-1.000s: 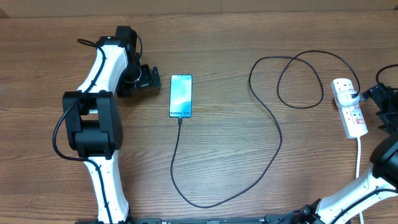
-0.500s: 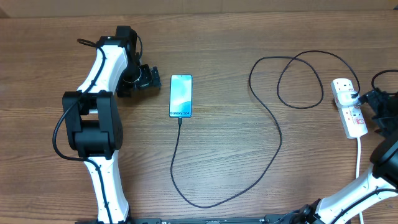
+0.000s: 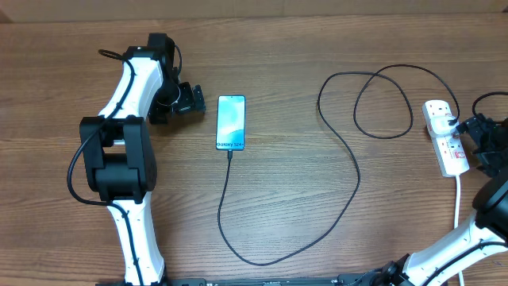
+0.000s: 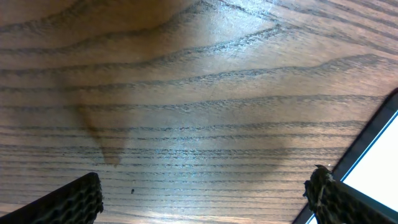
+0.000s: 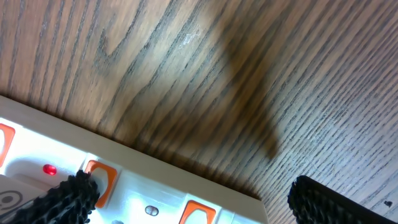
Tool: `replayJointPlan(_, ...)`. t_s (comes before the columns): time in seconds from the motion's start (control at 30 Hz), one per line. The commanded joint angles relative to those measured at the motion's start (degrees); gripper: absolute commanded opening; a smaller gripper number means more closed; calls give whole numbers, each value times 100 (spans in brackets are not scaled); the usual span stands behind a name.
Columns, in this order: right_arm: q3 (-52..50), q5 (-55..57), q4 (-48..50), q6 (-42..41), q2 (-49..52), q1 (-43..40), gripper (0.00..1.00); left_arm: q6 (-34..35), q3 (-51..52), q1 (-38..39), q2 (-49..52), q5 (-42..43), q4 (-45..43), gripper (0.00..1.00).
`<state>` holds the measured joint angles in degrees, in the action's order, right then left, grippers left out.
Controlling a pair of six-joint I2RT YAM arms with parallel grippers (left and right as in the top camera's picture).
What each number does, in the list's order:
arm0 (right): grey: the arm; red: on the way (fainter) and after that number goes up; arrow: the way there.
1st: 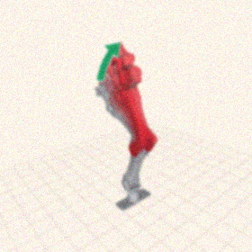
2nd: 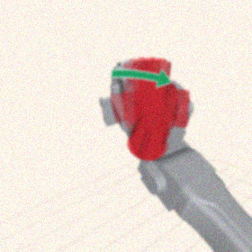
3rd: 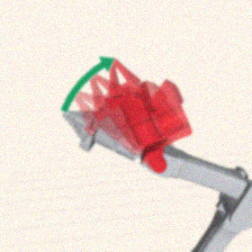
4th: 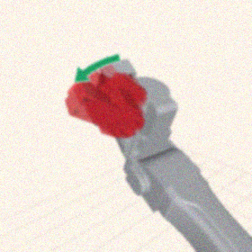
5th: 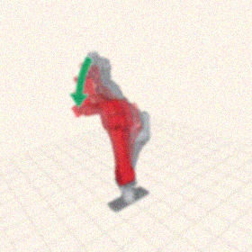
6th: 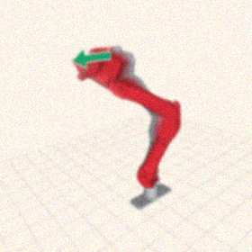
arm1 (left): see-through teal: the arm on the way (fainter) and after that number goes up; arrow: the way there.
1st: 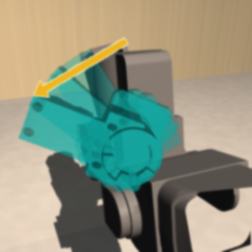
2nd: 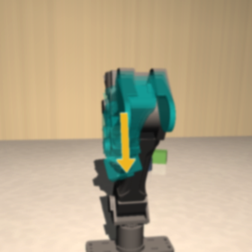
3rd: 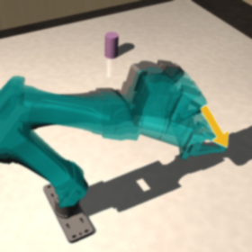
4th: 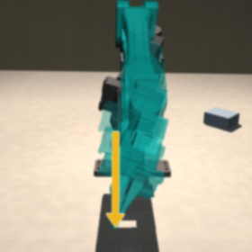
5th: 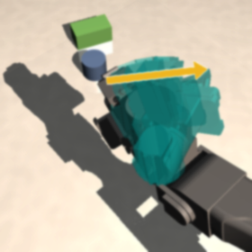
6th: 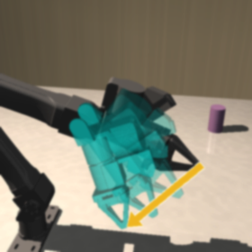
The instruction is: Plug charger to phone and switch on socket
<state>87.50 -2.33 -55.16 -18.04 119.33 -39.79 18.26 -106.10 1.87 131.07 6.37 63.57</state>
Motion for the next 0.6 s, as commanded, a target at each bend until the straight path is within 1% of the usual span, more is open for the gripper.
replayJointPlan(0.0, -199, -341, -111, 7, 37, 66, 100, -2, 0, 31, -13, -22, -4, 100)
replayJointPlan(0.43, -197, -586, -348, 11, 37, 101, 100, -2, 0, 31, -13, -22, -4, 100)
replayJointPlan(0.57, 37, -260, -575, 28, 37, 74, 100, -2, 0, 31, -13, -22, -4, 100)
